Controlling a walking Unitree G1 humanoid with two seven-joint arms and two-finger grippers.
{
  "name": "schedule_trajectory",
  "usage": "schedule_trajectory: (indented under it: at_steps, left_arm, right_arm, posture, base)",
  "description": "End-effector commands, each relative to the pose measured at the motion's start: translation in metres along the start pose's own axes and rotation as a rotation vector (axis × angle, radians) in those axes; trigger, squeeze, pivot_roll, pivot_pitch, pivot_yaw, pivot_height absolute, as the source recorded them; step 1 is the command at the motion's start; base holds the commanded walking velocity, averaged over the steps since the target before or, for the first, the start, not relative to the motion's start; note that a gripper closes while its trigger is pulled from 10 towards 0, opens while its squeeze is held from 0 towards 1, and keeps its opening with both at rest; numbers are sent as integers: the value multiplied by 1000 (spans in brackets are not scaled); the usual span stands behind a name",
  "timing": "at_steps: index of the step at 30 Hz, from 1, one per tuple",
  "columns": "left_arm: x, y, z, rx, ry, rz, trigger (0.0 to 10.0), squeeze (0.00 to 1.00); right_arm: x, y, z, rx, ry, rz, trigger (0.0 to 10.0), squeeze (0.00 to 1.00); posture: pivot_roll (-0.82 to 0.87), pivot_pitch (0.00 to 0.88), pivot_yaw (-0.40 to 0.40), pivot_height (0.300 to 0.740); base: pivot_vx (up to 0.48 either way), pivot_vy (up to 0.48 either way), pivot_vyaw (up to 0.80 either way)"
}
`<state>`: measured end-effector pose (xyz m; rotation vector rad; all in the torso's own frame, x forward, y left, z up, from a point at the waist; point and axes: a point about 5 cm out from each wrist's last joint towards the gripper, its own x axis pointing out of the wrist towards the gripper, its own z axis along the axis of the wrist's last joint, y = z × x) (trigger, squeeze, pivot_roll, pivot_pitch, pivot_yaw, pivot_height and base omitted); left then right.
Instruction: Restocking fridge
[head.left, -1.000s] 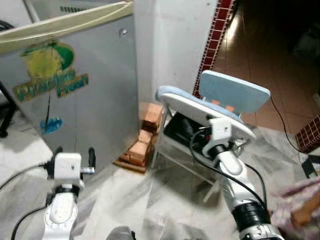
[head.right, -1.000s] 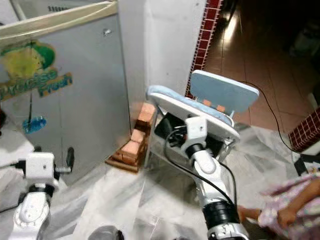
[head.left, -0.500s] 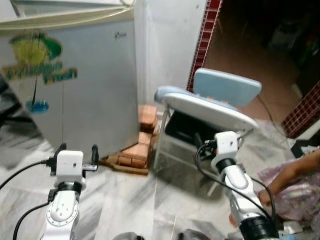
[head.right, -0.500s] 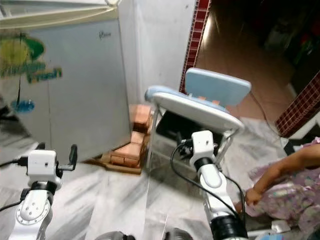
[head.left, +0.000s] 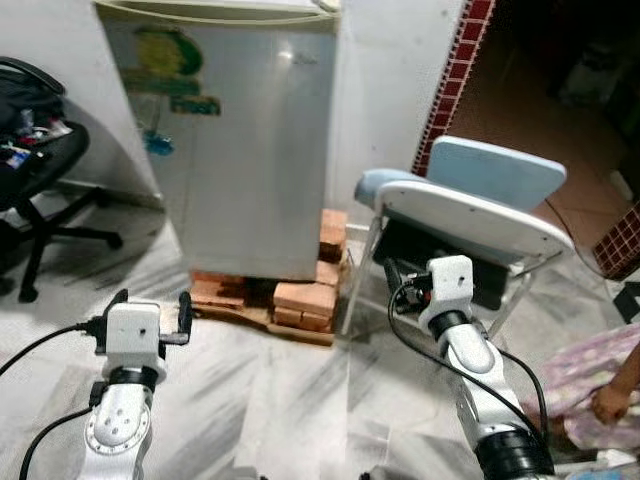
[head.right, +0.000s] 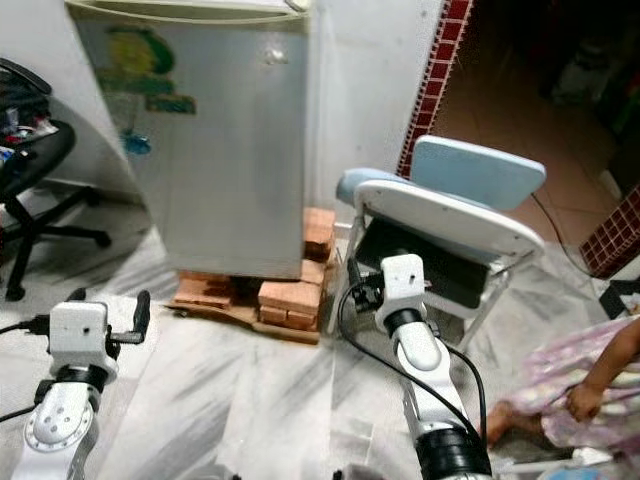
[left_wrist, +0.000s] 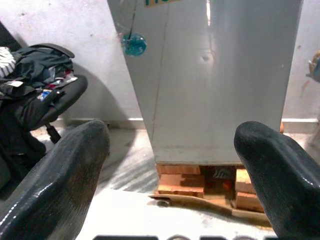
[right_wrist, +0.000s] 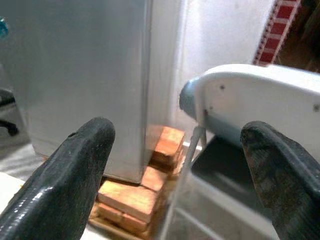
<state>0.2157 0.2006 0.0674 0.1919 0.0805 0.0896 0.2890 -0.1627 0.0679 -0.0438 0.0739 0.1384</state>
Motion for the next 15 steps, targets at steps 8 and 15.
schedule_trajectory:
  at_steps: [8,15]
  left_arm:
    - [1,-6,-2,-49,21,-31,10000,0]
    - [4,-5,-1,-50,22,-29,10000,0]
  right_arm:
    - [-10,-5,-10,25,61,11,10000,0]
    - [-7,-6,-8,26,58,1,10000,0]
  posture:
    - [19,35,8,740]
    - [19,30,8,740]
  base:
    - [0,480,0]
    - [0,480,-435]
